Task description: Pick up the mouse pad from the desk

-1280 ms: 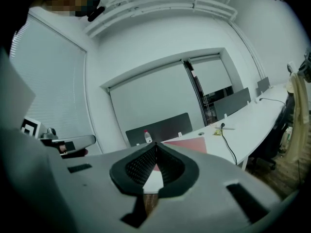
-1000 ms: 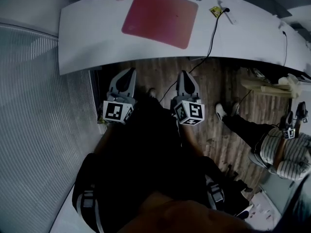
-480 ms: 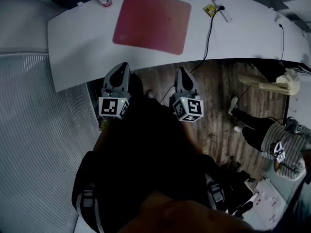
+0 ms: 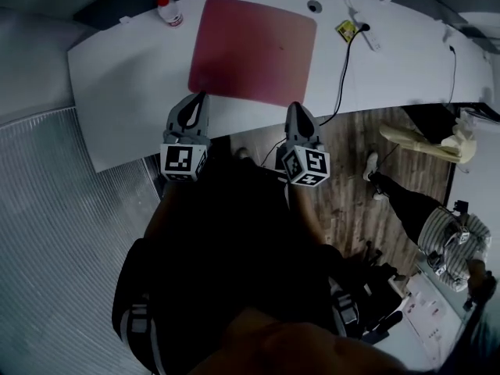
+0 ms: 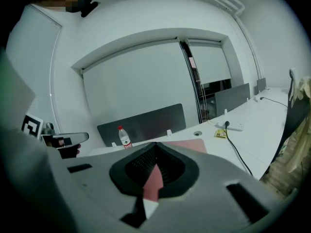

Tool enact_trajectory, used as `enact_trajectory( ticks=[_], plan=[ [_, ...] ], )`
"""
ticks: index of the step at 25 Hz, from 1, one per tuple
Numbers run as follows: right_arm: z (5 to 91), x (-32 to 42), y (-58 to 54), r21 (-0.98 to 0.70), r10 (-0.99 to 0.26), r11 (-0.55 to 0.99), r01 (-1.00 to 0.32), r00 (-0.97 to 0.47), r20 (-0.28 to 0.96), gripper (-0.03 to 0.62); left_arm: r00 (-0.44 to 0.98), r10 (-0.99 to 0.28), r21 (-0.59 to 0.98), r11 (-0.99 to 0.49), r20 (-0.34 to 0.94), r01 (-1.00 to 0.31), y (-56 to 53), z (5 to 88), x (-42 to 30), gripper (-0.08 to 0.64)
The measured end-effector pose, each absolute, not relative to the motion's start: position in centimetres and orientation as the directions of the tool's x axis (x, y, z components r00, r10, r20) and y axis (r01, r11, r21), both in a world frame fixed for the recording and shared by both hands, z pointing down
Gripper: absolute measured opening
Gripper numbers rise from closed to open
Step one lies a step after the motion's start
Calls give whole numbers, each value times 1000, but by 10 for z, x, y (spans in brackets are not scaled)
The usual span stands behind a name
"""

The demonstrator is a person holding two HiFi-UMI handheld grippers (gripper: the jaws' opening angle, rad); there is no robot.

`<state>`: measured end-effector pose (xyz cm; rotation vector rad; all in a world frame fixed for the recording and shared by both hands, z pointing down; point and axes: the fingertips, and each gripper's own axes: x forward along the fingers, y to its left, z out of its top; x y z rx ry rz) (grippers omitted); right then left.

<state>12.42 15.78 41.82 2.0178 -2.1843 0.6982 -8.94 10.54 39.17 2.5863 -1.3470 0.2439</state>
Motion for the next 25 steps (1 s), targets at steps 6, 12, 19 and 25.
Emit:
enact_trajectory(
  ticks=[6,12,19,25],
  plan=[
    [439,122,109,-211,-901,-28,-977,-66,429,2,564,-771,124,-555,296,-823,45,415,-117,8],
    [452,142,78,-201,-883,-61,-978,-40,467,8,567,-748,152,-551,345,-820,12,440,-122,8],
    [494,186,45,-199,-838,-68,-978,-52,544,125,593,-686,217,-559,421,-800,-19,488,-103,14],
    [569,212,20,-198,-735,-43,-979,-103,671,207,588,-576,271,-544,568,-794,-35,560,-88,237]
  ],
)
